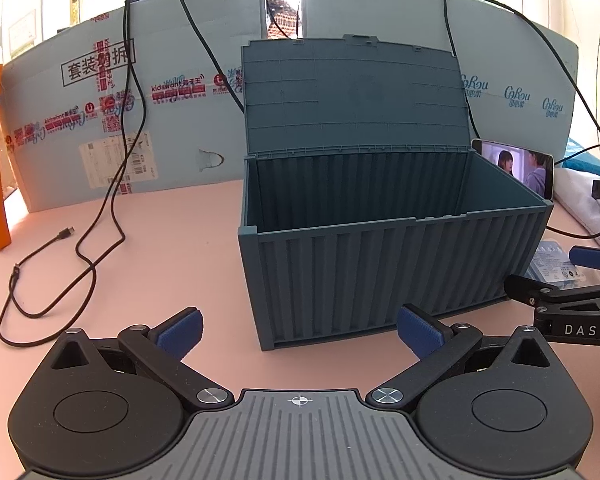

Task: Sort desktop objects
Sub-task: 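Move the right tool to the clear wipes case and grasp it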

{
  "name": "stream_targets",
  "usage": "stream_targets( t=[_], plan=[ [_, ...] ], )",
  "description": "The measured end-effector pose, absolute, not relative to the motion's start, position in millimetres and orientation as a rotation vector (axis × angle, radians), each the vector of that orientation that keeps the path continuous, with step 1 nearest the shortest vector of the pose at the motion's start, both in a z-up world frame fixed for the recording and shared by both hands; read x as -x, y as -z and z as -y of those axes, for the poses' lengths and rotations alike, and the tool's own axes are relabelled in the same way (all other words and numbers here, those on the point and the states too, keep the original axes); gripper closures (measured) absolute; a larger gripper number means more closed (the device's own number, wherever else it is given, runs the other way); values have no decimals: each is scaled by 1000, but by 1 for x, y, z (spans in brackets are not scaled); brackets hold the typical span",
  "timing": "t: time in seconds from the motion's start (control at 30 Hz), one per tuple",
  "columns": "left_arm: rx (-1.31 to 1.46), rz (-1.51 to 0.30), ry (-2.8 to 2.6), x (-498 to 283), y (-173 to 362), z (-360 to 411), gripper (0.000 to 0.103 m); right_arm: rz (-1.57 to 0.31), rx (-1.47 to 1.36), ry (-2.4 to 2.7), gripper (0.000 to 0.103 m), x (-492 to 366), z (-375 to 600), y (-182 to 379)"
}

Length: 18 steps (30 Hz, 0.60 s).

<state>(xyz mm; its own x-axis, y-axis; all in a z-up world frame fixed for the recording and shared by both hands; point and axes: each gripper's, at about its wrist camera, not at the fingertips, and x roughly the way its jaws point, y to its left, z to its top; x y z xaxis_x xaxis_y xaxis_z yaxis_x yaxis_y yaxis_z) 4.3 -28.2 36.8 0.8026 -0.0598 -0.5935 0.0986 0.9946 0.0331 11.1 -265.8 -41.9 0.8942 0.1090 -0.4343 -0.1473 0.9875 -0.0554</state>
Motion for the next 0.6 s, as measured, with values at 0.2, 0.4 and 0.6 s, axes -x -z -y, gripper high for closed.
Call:
stream_targets(
  t=[0.2, 0.4, 0.6],
  plan=[
    [-67, -641, 92, -8, -34, 28, 0, -435, 26, -139, 4, -8, 281, 41],
    [-62, -643, 116, -7, -33, 28, 0, -431, 9, -148, 12, -6, 291, 40],
    [-58, -634, 150, -4, -34, 30, 0, -448, 61, -79, 18, -6, 286, 42]
  ],
)
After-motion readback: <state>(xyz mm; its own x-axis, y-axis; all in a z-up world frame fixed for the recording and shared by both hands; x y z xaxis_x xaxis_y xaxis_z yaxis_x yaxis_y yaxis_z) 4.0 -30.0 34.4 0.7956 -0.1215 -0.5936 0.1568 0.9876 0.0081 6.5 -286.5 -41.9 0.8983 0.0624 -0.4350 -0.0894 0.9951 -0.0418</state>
